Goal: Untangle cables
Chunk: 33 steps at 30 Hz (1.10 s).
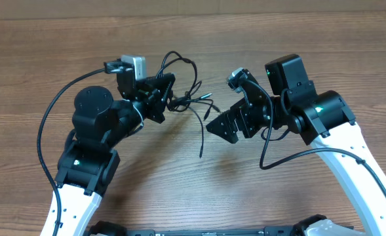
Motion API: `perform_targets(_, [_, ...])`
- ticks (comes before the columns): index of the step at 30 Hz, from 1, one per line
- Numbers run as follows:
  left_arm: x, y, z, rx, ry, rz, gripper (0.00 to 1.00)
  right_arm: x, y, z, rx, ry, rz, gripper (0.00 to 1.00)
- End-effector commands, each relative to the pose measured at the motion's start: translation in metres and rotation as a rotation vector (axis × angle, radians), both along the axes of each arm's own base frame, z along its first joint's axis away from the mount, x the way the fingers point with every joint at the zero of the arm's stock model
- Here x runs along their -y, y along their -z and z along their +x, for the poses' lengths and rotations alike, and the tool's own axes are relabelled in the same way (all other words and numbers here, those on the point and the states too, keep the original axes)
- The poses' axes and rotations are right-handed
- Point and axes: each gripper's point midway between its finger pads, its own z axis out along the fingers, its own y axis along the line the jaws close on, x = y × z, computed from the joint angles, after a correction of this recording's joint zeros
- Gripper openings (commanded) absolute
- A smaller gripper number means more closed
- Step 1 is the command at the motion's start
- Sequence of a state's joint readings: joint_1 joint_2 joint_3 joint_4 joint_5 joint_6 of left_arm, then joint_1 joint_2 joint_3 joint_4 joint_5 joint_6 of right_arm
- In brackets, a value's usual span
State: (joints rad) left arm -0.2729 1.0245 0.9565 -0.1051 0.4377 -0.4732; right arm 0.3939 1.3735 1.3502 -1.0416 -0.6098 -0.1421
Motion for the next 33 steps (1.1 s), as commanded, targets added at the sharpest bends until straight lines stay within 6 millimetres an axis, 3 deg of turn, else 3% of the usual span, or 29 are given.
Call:
perform_targets(1, [0.010,-0.024,-0.008,0.035,0.079,-0.075,0.04,0.000,-0.016,-0.001,0.108,-0.062,-0.002,0.99])
perform_targets(8, [0.022,-0.042,-0.021,0.086,0.182,-0.119,0.04,-0.012,-0.022,-0.010,0.282,-0.274,0.012,1.00])
perform_targets(15, [0.027,-0.042,-0.026,0.046,0.218,-0.158,0.04,-0.021,-0.039,0.004,0.430,-0.318,0.050,1.00])
perform_targets(20, [0.027,-0.043,-0.026,0.008,0.215,-0.197,0.04,-0.033,-0.049,-0.012,0.505,-0.459,0.131,1.00])
perform_targets(33, [0.041,-0.062,-0.041,-0.002,0.305,-0.289,0.04,-0.050,-0.037,-0.011,0.610,-0.596,0.120,1.00])
